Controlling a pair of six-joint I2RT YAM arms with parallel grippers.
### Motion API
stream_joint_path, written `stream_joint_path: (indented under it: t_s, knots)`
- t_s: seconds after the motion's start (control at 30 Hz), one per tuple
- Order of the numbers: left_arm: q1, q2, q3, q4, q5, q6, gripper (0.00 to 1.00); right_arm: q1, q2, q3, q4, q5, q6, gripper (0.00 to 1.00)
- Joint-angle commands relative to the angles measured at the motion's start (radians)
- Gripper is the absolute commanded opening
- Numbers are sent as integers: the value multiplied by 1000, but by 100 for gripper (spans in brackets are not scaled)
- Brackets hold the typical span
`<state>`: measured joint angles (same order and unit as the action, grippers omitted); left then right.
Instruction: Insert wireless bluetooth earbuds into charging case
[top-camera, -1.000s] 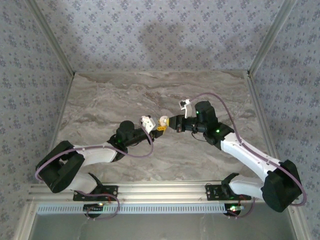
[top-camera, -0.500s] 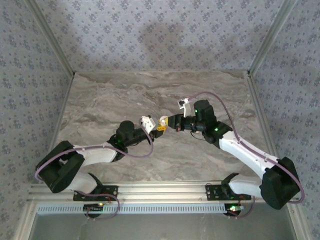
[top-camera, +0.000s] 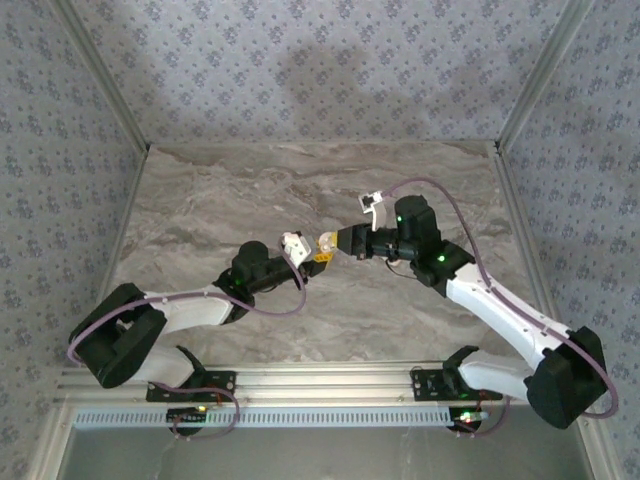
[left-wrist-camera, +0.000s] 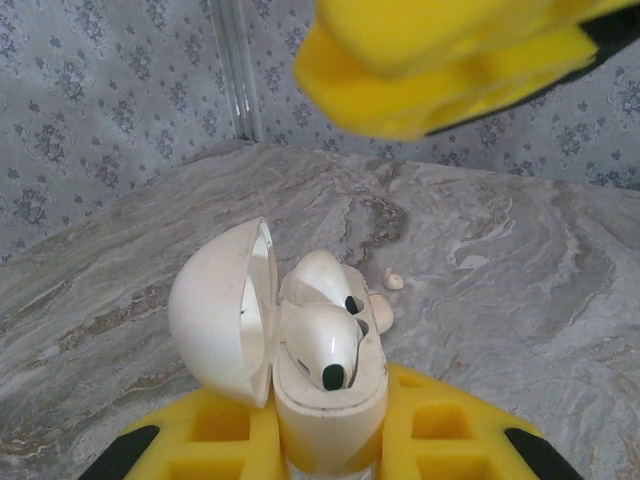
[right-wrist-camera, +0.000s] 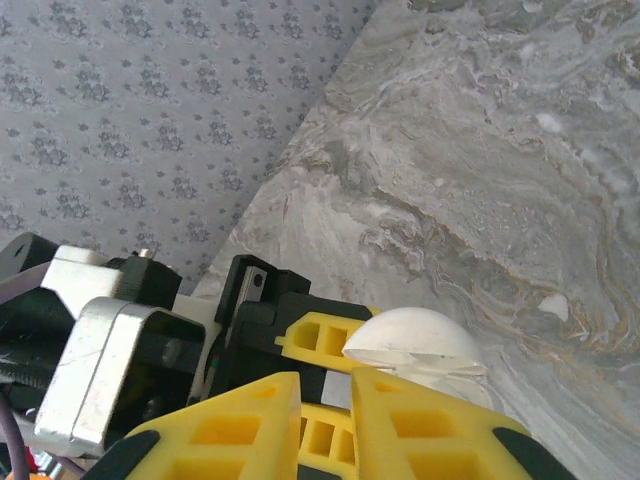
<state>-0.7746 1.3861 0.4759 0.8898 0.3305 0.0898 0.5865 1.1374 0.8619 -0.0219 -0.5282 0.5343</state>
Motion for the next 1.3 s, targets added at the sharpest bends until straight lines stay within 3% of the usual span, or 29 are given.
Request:
stream_joint_path:
  t_s: [0.0, 0.1, 0.23, 0.53, 0.7, 0.83, 1.1, 1.27]
  knots:
    - [-2, -32, -2, 3, 45, 19, 8, -2, -18, 48, -74, -9, -66, 26]
    - [1, -44, 4, -18, 94, 16, 8, -5, -31, 96, -216, 22, -204, 29]
    - [9, -66, 15, -70, 162, 21, 8, -23, -84, 103, -272, 2, -399, 40]
    - [49, -97, 75, -291, 286, 83, 9, -64, -125, 169, -455, -54, -920, 40]
    - [49, -118, 92, -385, 294, 145, 9, -59, -143, 142, -506, -98, -1280, 67]
    - [48, -132, 98, -434, 288, 176, 9, -28, -137, 130, -506, -44, -1411, 75]
    - [49, -142, 101, -458, 286, 198, 9, 47, 21, 245, -659, 71, -1551, 81]
    - [48, -144, 101, -458, 286, 201, 9, 61, 100, 270, -636, 36, -1551, 85]
